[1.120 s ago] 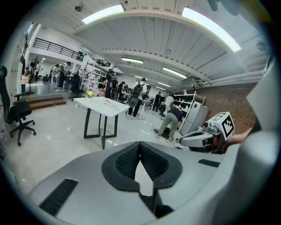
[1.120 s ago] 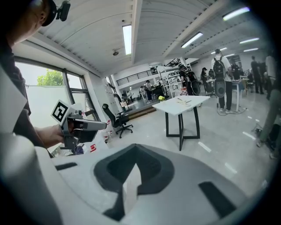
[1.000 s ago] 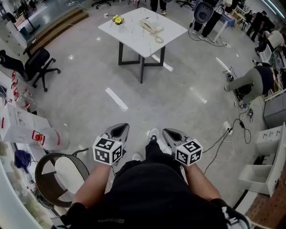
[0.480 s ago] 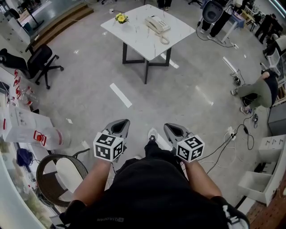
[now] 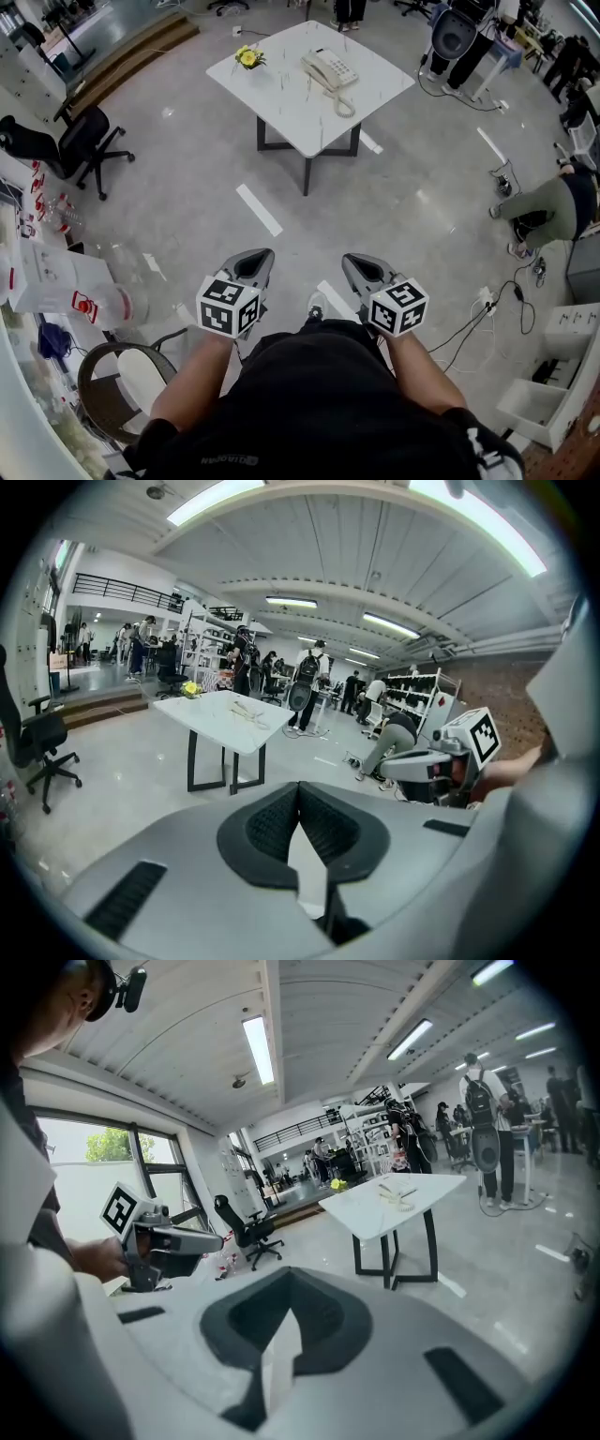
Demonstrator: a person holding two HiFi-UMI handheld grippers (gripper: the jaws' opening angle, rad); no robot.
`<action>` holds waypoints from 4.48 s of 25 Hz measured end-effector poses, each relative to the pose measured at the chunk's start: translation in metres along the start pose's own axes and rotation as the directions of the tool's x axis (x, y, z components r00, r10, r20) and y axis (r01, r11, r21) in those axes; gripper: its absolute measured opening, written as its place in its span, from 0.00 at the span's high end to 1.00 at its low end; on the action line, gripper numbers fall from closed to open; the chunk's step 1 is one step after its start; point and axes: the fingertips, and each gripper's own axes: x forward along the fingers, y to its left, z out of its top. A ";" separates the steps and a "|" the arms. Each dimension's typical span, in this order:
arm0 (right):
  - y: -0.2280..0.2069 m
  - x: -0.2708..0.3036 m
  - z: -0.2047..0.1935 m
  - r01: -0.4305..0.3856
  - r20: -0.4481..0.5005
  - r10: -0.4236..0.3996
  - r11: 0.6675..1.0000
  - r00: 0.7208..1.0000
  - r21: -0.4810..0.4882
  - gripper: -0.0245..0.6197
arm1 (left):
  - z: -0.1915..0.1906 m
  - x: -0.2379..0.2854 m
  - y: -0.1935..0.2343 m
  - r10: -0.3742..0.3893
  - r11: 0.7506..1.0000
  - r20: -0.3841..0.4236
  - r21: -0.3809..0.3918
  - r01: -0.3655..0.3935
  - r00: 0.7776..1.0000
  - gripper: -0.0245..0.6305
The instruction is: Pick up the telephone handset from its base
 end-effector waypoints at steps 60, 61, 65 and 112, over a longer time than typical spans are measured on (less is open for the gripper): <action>-0.142 0.096 0.068 -0.024 -0.063 0.024 1.000 0.998 0.006 0.96 | 0.098 0.163 0.064 0.005 0.999 -0.017 -0.046 -0.006 1.000 0.96; -0.145 0.101 0.071 -0.022 -0.065 0.023 1.000 0.998 0.007 0.96 | 0.101 0.166 0.068 0.003 0.999 -0.017 -0.047 -0.003 1.000 0.96; -0.157 0.123 0.088 -0.013 -0.073 0.014 1.000 0.997 0.008 0.96 | 0.117 0.185 0.087 -0.011 0.999 -0.027 -0.047 0.009 1.000 0.96; -0.263 0.330 0.265 0.144 -0.043 -0.145 0.989 0.988 -0.024 0.96 | 0.282 0.321 0.292 -0.106 0.994 -0.033 0.014 0.107 0.994 0.96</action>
